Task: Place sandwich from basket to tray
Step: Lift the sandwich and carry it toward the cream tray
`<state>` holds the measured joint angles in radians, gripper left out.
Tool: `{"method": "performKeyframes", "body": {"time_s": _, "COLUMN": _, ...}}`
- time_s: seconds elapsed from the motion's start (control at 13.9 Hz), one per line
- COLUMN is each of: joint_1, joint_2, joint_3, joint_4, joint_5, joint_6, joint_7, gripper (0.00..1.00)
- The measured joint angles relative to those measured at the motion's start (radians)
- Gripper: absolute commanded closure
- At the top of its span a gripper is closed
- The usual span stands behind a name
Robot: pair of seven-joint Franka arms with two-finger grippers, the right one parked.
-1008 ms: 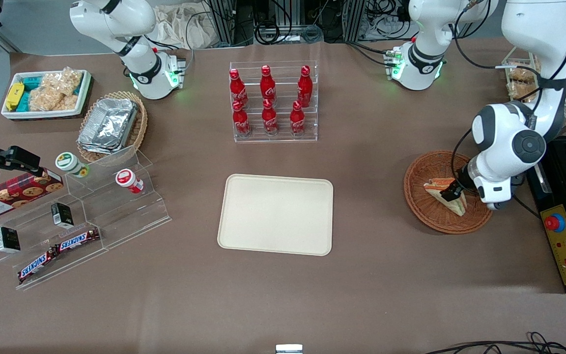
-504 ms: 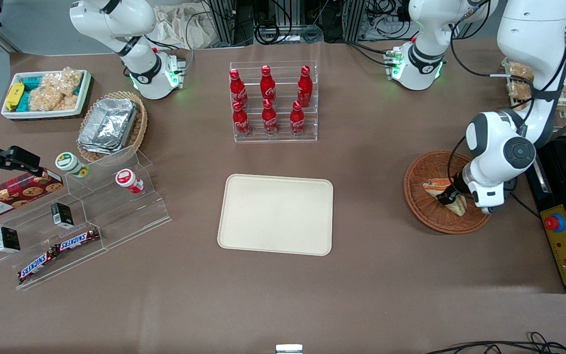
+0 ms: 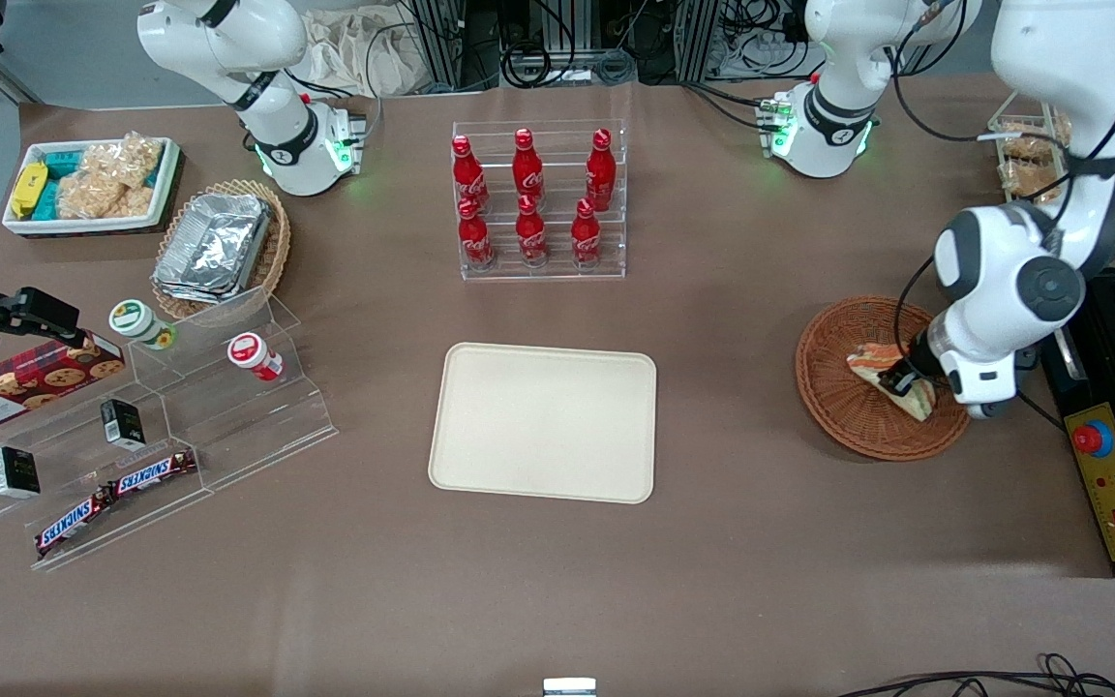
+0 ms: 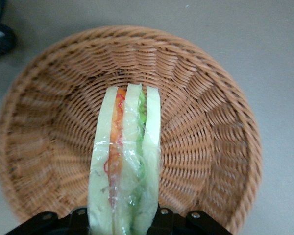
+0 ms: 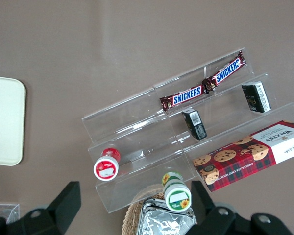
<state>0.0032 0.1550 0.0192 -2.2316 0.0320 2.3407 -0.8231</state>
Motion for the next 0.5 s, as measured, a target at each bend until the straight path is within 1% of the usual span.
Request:
{"method": "performKeyframes", "body": {"time_s": 0.14, "joint_1": -0.003, "joint_2": -0.113, "joint_3": -0.002, "joint_4": 0.032, "joint_5": 0.0, "joint_6": -0.15, "joint_7": 0.096, "gripper": 1.0}}
{"method": "performKeyframes", "body": {"time_s": 0.29, "joint_1": -0.013, "joint_2": -0.198, "joint_3": -0.018, "joint_4": 0.084, "joint_5": -0.004, "joint_6": -0.305, "joint_7": 0.204, "gripper": 1.0}}
{"method": "performKeyframes", "body": {"time_s": 0.43, "joint_1": -0.036, "joint_2": -0.225, "joint_3": -0.065, "joint_4": 0.155, "joint_5": -0.025, "joint_6": -0.417, "joint_7": 0.271, "gripper": 1.0}}
{"method": "performKeyframes", "body": {"time_s": 0.5, "joint_1": -0.054, "joint_2": -0.224, "joint_3": -0.099, "joint_4": 0.186, "joint_5": -0.033, "joint_6": -0.444, "joint_7": 0.291, "gripper": 1.0}}
